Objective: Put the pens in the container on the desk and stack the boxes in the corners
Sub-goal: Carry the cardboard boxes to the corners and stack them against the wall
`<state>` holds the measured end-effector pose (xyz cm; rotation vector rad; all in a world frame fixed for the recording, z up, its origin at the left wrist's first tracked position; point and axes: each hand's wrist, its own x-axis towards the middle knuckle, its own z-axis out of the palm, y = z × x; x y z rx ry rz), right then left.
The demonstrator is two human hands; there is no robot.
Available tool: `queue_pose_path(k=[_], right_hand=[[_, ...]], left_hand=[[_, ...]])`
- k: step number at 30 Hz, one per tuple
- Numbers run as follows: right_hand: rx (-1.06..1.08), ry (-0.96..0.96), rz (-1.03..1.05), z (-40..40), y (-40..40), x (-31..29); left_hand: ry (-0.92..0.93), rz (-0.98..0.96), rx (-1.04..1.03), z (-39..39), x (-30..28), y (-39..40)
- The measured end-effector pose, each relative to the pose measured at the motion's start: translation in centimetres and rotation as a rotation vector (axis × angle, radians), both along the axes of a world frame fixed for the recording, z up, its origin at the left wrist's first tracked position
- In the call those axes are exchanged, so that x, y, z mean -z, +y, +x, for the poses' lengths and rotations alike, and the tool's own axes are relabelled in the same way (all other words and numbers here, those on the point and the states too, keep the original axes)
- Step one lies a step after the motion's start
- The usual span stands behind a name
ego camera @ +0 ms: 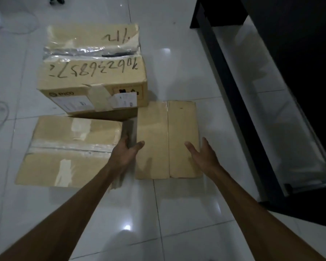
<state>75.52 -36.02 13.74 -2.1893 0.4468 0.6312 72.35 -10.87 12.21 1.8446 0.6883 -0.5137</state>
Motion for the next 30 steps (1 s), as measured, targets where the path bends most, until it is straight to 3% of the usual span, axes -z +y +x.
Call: queue_pose_path(k=[11, 23, 30], right_hand=[[0.059, 0.013, 0.126, 1.7, -2.4, 8.3], [-0.034, 0.069, 0.149, -3.9, -6.6, 6.6], [-0.126, 0.105, 0.209, -8.6, -7.8, 1.9]], left_hand=[[-0.008, -0.092, -0.106, 0.1, 6.2, -4.4], [0.027, -0.116, -0.231, -9.0, 4.4, -8.3], [0.066, -0.080, -0.377, -16.2, -0.7, -10.7]])
